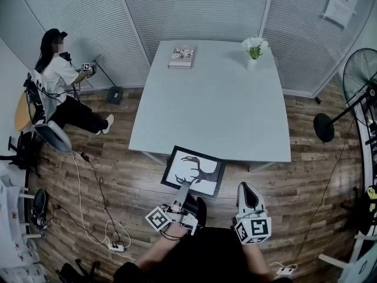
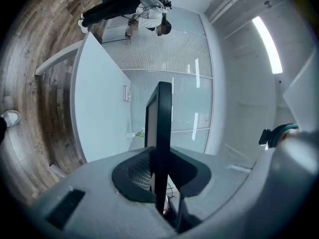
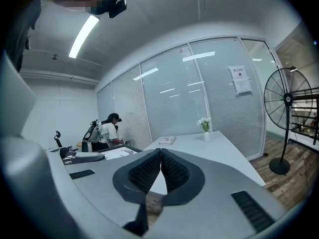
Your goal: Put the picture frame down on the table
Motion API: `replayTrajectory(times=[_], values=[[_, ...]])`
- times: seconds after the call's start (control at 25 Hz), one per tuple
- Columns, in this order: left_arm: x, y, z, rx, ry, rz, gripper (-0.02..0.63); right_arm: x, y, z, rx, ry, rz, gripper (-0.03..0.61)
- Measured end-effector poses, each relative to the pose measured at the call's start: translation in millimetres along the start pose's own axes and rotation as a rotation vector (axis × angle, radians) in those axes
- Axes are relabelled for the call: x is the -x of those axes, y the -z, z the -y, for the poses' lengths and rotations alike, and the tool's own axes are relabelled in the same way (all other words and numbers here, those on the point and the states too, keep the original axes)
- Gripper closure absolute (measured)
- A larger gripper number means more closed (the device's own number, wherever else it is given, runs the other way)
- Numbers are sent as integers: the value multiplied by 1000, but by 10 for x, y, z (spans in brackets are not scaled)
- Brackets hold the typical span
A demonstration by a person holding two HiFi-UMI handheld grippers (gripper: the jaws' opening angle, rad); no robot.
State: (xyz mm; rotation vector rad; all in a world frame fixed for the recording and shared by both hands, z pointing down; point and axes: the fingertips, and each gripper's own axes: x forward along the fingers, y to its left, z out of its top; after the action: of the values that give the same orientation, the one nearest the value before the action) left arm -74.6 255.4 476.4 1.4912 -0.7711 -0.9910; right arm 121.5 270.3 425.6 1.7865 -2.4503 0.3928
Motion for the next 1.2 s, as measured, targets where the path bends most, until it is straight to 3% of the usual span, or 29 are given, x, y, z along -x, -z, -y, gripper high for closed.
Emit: replayTrajectory(times=[0.56, 1.2], values=[[-1290, -1050, -170, -13, -2, -30, 548, -1465, -426, 55, -17, 43, 33, 565], [-2226, -1560, -689, -19, -75, 11, 548, -2643, -641, 346, 2, -5, 14, 565]])
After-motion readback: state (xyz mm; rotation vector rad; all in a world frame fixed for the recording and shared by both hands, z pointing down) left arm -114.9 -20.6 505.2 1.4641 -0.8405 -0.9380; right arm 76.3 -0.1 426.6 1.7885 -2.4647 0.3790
